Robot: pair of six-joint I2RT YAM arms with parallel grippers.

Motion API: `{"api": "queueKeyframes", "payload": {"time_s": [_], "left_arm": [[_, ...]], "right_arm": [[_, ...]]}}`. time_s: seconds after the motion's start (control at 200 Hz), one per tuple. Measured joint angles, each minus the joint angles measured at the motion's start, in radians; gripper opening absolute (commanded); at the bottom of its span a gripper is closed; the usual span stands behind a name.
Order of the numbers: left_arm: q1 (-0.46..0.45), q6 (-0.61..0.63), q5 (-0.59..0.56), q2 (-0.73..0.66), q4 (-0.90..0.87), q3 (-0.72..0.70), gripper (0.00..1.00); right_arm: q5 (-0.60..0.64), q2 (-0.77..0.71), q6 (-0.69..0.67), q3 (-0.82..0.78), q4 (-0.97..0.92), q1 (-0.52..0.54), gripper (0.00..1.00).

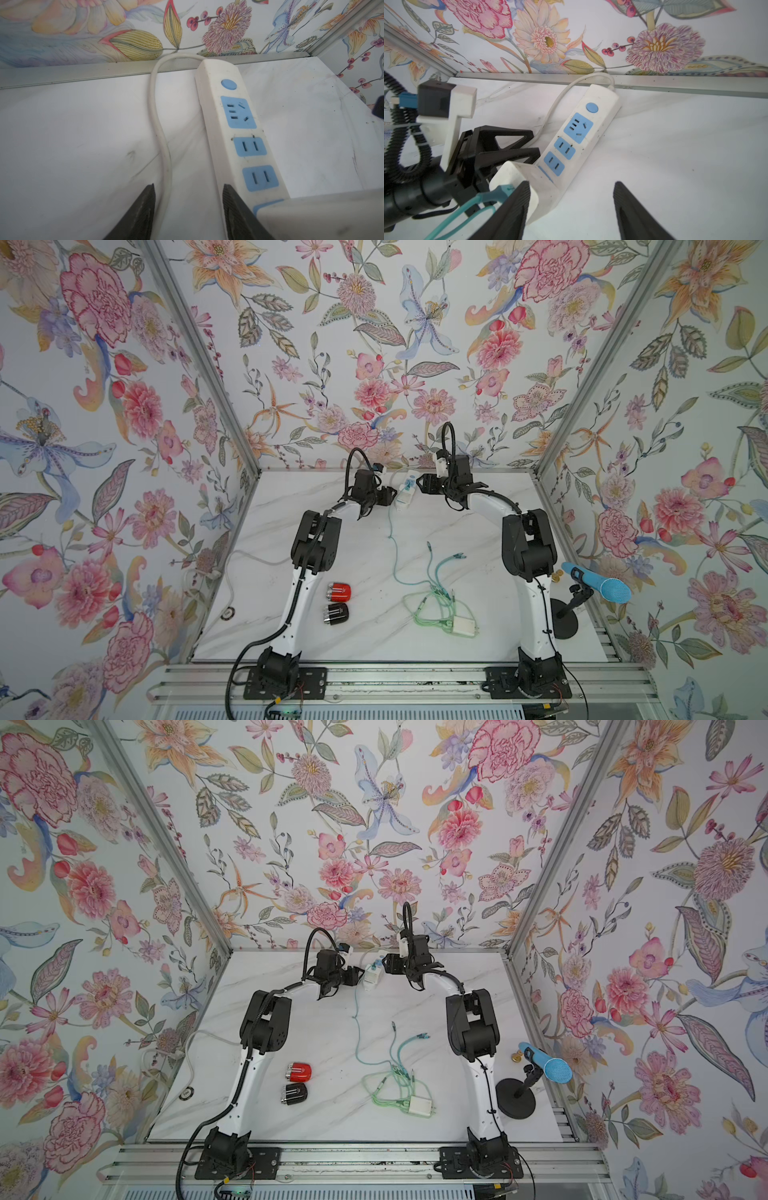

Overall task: Charge the electric shaver
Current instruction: Move the socket to the center of the board.

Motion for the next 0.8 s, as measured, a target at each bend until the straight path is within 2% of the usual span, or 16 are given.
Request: {"api": "queueKeyframes", "payload": {"time_s": [0.275,0.525,0.631,0.801], "left_arm": [[-0.017,-0.026,-0.001,-0.074,0.104,-0.16,0.55],[-0.018,-0.03,0.0,-0.132,0.148,-0.262,0.55],[-0.019,-0.038,0.0,-0.161,0.178,-0.318,0.55],[-0.027,-0.054,0.0,-0.253,0.234,-0.476,0.55]], "right_arm": [[0.105,0.098,0.023,0.103,-0.053,0.051,0.67],[0.116,0.118,0.042,0.111,-0.06,0.048,0.67],[0.114,0.108,0.051,0.071,-0.031,0.054,0.67],[0.115,0.026,0.06,-0.101,-0.014,0.087,0.67]]}}
